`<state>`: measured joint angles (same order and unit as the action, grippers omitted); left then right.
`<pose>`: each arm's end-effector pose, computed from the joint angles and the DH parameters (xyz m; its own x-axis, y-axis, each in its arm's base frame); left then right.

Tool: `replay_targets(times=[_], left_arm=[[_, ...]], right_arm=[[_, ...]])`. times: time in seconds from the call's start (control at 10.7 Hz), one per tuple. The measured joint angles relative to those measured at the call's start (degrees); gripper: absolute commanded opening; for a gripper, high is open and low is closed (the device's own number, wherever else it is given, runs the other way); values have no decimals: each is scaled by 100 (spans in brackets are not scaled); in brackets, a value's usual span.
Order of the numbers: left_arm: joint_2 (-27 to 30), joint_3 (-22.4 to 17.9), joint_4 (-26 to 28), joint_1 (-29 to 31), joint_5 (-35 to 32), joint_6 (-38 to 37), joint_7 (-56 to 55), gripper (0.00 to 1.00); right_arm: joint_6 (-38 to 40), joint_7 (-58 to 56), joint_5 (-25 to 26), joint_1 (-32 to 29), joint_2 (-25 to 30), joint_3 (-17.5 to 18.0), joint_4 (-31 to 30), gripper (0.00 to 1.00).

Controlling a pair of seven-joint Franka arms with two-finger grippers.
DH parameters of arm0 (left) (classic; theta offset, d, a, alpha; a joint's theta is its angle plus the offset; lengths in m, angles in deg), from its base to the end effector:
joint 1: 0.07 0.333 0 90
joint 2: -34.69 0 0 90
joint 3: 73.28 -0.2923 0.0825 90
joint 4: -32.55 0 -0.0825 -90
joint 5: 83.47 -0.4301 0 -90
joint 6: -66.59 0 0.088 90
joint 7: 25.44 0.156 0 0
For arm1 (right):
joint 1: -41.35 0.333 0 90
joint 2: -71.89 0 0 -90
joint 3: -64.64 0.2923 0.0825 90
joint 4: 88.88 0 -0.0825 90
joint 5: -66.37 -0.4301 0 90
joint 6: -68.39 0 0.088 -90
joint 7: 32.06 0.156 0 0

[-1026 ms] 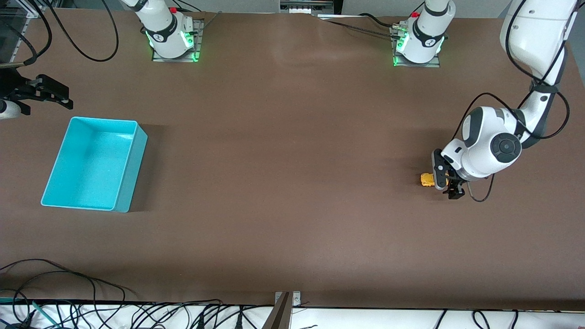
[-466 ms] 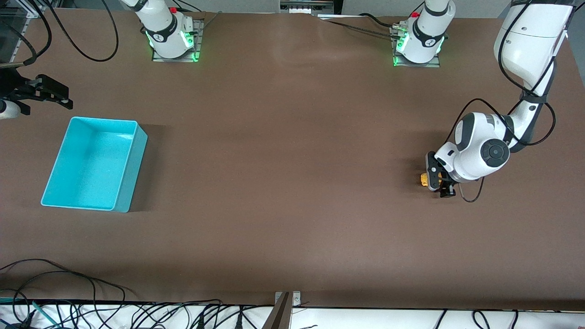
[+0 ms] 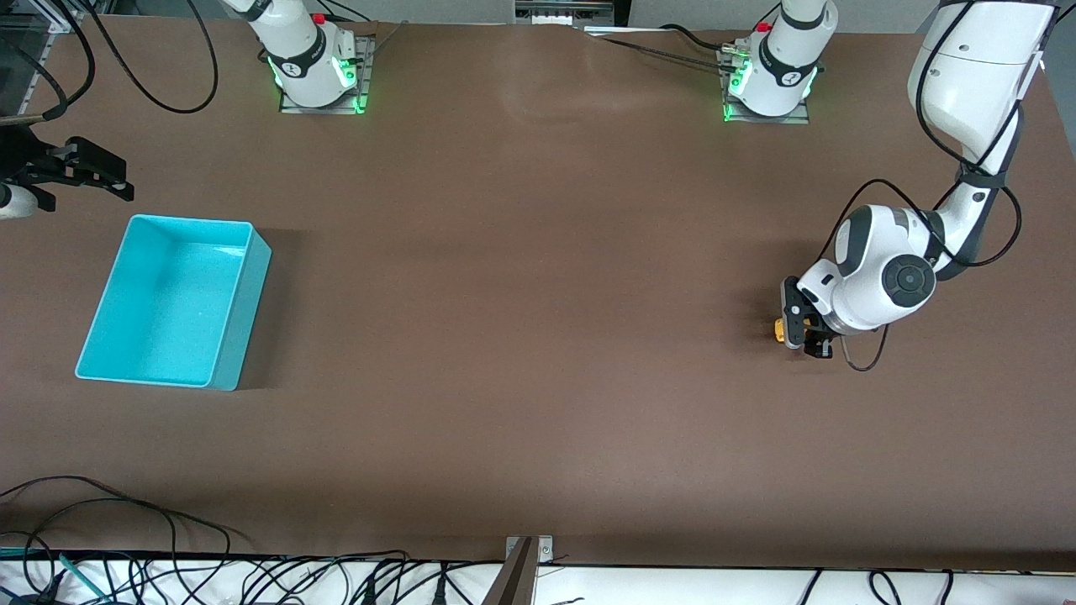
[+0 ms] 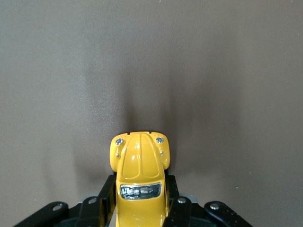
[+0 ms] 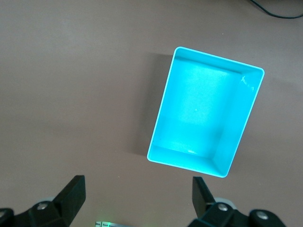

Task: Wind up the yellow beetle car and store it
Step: 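Close the left gripper on the yellow car's body, then drag the car backward along the table with the left gripper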

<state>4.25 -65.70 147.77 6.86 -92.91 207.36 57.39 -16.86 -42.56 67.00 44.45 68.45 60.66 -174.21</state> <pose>0.6057 -0.0082 0.0745 -0.0040 -0.9993 -0.0365 -0.9972 0.0012 0.0747 0.6063 -0.0101 0.5505 0.9841 0.1661 -0.0630 0.1667 -0.9860 0.0037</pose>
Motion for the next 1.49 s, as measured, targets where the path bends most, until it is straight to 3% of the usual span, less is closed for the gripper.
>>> replay_targets(times=[0.65,1.49], left_arm=[[-17,-5,11,165,0,-50,0,4],[-60,9,-45,1036,0,-29,1010,1]], right_arm=[[0,0,0,0,1,-2,0,100],[-9,-142,-20,1,35,-62,16,100]])
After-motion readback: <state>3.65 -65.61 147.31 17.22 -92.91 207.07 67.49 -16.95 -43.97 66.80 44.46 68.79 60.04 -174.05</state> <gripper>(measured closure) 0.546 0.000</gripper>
